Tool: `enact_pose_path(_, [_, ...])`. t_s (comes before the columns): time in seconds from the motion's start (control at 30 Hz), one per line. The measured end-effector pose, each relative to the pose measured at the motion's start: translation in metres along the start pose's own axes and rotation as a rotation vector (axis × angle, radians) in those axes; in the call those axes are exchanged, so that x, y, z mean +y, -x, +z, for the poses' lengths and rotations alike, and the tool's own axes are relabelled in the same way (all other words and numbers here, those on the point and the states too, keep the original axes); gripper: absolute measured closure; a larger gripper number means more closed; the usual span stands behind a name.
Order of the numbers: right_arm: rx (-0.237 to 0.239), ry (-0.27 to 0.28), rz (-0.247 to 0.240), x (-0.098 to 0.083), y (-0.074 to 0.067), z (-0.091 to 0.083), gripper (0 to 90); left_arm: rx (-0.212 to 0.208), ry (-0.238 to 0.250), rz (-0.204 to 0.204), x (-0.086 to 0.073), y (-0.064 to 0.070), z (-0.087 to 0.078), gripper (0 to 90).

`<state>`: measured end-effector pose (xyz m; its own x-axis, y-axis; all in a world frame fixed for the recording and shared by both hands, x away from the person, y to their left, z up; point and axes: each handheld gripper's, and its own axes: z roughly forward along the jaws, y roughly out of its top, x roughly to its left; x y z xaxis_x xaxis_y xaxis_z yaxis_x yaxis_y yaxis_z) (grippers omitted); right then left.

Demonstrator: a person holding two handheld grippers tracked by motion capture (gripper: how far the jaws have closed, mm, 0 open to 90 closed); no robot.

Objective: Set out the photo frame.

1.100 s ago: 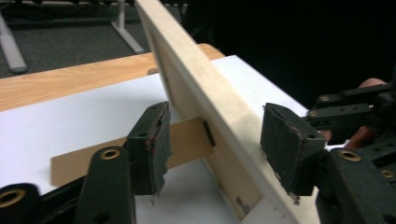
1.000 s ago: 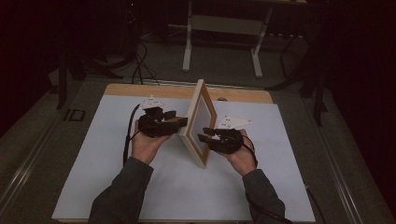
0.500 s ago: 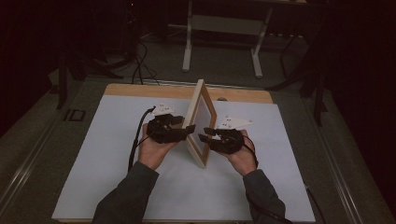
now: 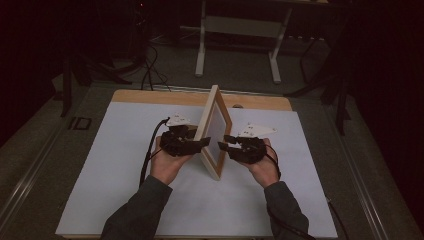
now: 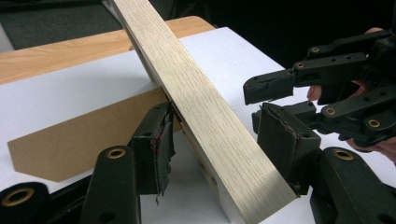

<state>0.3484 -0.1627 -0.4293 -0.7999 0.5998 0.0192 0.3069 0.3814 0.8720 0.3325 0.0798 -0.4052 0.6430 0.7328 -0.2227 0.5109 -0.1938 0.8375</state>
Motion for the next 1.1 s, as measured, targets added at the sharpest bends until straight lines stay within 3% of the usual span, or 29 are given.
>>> enact_pose_path(0.57, [-0.011,0.004,-0.001,0.003,0.004,-0.004,62.8,0.05,-0.022,0.006,0.002,-0.009,-0.007,56.7])
enact_pose_path(0.97, [-0.017,0.004,-0.002,0.004,0.005,-0.005,62.8,0.077,-0.007,-0.024,0.002,-0.022,-0.014,65.0])
enact_pose_path(1.1, [-0.016,0.006,-0.009,0.006,0.004,-0.006,62.8,0.065,-0.005,-0.036,0.002,-0.029,-0.017,67.2])
